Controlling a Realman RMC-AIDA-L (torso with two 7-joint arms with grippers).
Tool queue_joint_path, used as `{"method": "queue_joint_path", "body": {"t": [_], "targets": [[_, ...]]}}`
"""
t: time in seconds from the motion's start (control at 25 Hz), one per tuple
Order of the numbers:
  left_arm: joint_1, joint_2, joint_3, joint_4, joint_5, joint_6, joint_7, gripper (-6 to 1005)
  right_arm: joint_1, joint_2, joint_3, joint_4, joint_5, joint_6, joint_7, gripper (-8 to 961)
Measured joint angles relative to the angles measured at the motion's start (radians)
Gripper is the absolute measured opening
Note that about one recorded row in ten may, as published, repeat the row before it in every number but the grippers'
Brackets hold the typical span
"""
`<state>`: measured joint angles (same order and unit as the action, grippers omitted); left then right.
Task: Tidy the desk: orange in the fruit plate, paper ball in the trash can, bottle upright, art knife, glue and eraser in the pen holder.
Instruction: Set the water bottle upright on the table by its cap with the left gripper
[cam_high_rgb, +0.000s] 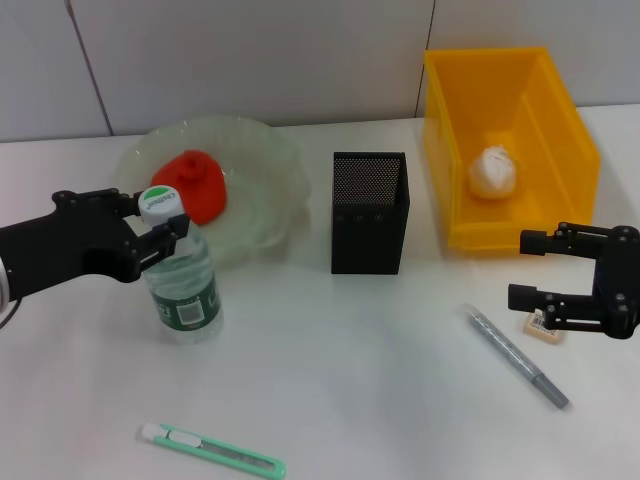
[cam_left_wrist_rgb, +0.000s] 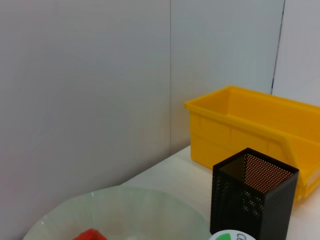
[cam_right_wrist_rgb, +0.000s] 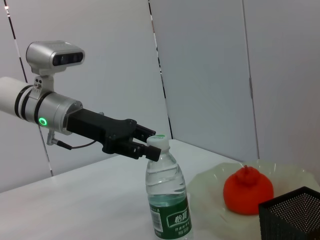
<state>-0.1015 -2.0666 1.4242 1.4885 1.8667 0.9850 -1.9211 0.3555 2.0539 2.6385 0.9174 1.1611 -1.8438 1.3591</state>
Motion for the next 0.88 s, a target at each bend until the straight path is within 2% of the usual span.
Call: {"method": "queue_joint_path", "body": {"t": [0.84, 0.88], "targets": [[-0.007, -0.001, -0.025, -0.005, -0.004, 0.027, -0.012, 469, 0.007, 0.0, -0.002, 0.002, -0.002, 0.0, 0.0, 750], [-0.008, 0.0, -0.027, -0.007, -0.004, 0.031, -0.012, 543, 0.008, 0.0, -0.002, 0.001, -0.002, 0.003, 0.0, 750]]}}
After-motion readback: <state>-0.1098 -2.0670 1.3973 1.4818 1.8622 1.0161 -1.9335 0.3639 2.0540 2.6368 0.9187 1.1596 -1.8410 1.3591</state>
